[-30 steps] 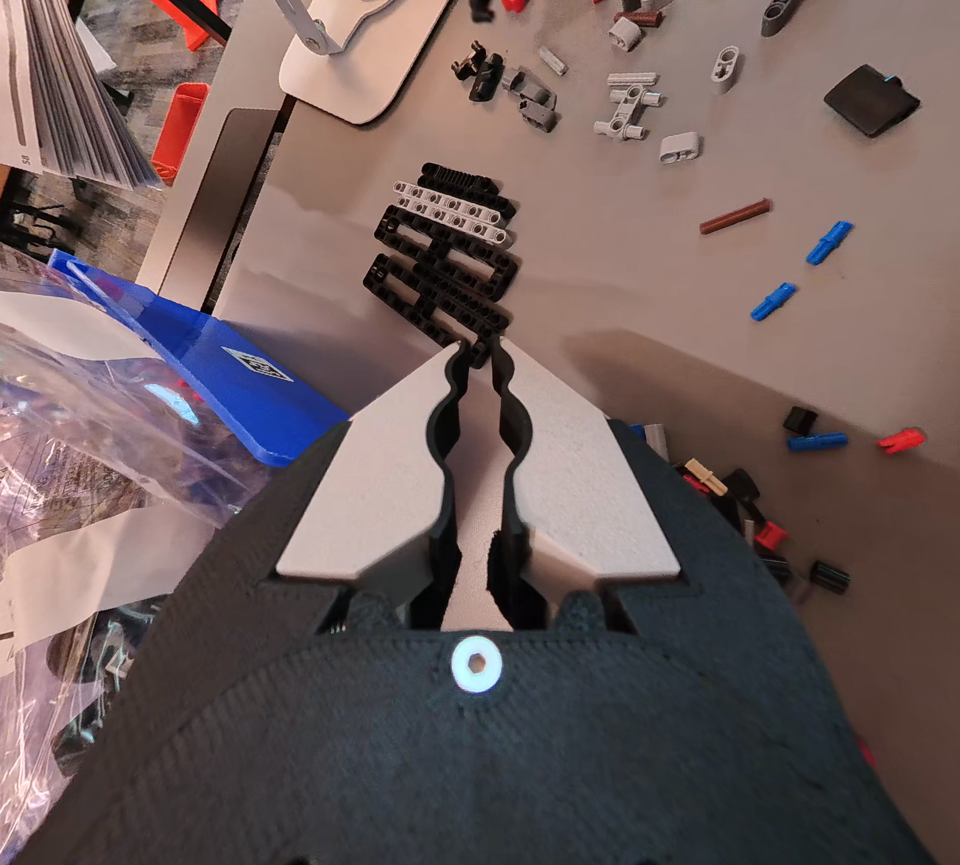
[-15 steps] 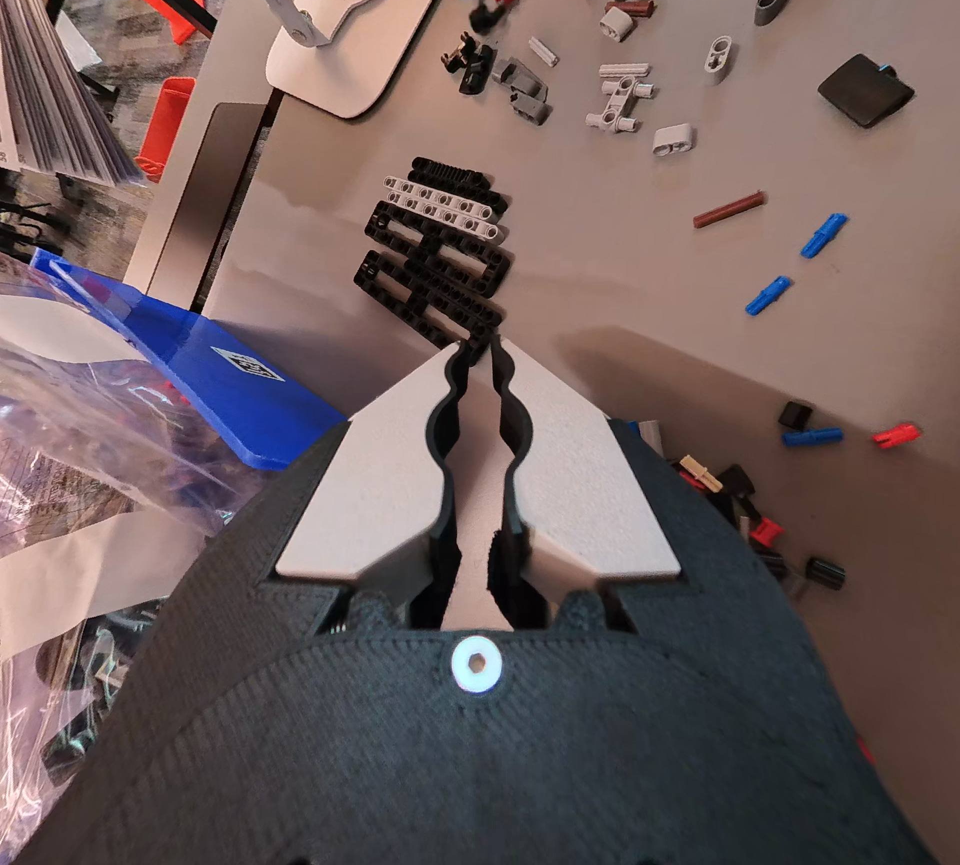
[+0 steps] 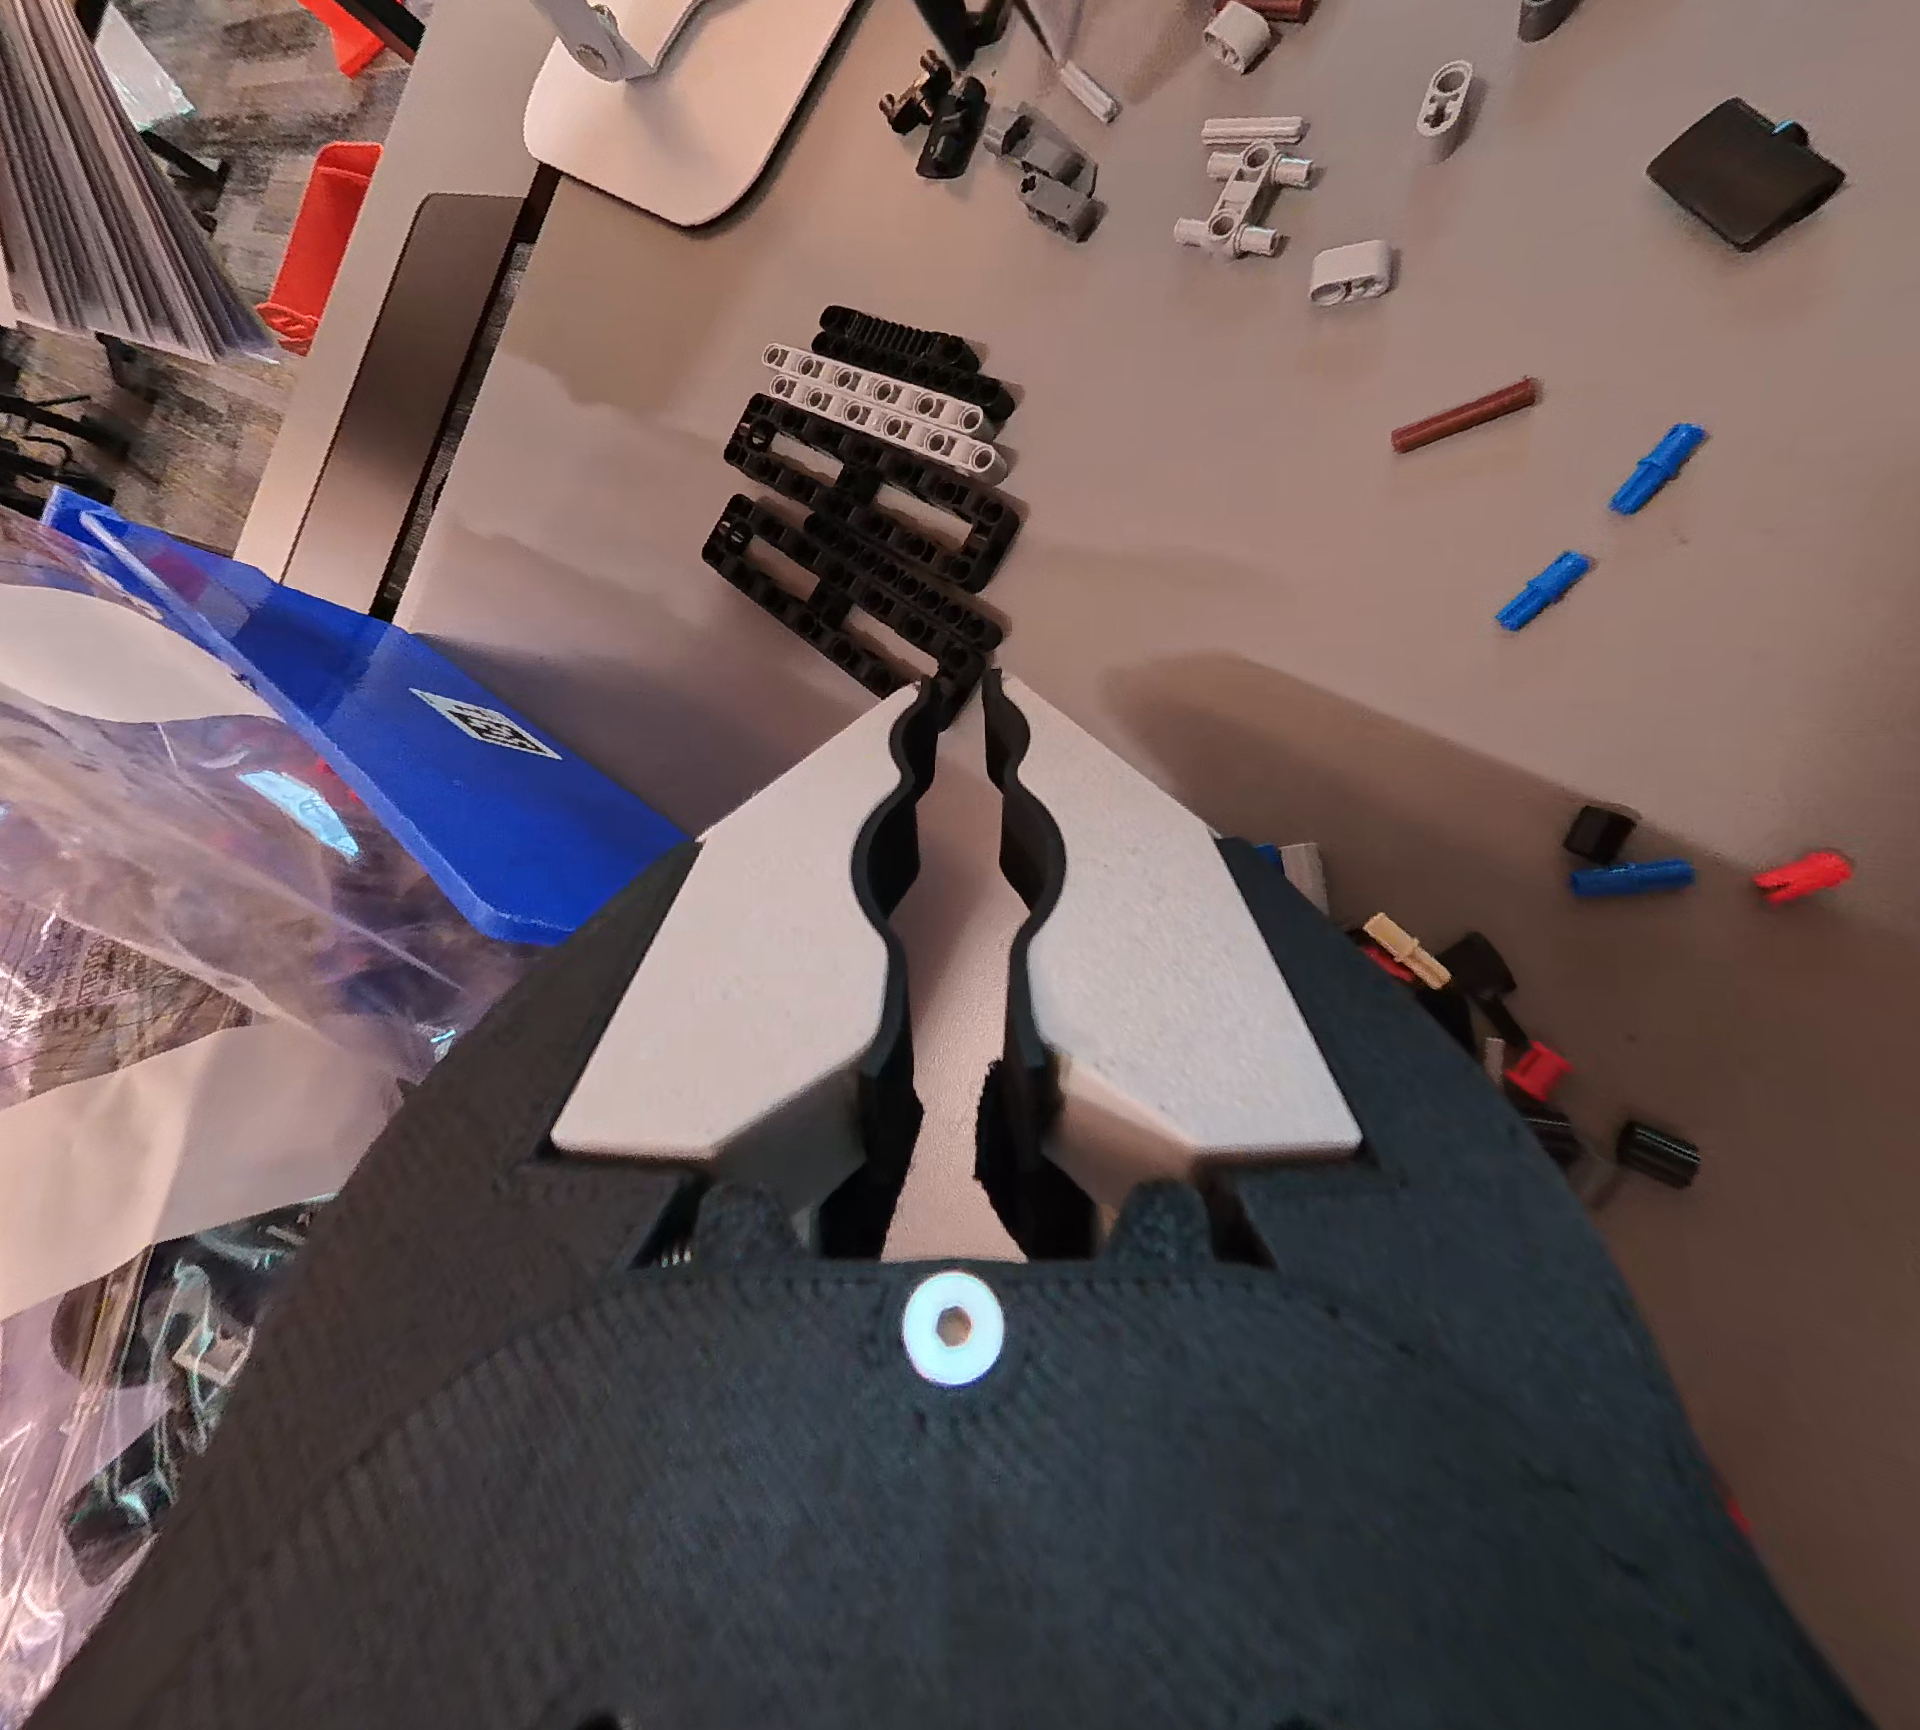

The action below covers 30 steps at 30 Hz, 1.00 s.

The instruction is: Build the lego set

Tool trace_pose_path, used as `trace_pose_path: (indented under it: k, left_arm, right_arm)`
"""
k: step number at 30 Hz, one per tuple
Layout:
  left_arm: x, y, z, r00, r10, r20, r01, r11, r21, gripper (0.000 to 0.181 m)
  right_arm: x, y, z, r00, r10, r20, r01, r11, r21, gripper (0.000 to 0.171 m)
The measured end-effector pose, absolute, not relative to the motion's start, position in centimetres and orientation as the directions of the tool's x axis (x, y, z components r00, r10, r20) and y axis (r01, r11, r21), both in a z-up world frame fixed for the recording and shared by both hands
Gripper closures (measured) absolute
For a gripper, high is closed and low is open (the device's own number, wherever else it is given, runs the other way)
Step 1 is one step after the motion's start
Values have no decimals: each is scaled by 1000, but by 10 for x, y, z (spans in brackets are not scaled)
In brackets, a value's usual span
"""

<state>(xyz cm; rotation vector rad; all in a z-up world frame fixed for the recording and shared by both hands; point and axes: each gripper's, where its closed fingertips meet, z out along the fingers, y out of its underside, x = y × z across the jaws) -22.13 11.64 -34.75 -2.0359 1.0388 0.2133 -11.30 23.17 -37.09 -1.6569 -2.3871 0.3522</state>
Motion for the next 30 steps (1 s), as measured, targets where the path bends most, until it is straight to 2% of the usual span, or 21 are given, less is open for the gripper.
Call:
trace_pose_path:
  k: [6,14,17,24,30]
  left_arm:
    - [-221,116,-347,642,-599,-480,-740,-318,-593,175]
    - [-221,115,-345,640,-598,-483,-742,-314,-593,175]
    - [-222,115,-344,642,-595,-483,-739,-314,-596,175]
    - [-225,116,-344,650,-589,-480,-733,-319,-601,175]
    - [-232,118,-336,676,-556,-483,-711,-320,-627,179]
  right_arm:
    - [-129,220,-380,-417,909,23,853,400,-336,145]
    - [-127,207,-393,-480,877,-32,842,451,-295,167]
    - [-124,205,-393,-486,873,-31,842,459,-283,167]
    - [-128,194,-376,-484,874,-40,830,445,-336,167]
    - [-134,142,-355,-551,831,-78,783,482,-394,168]
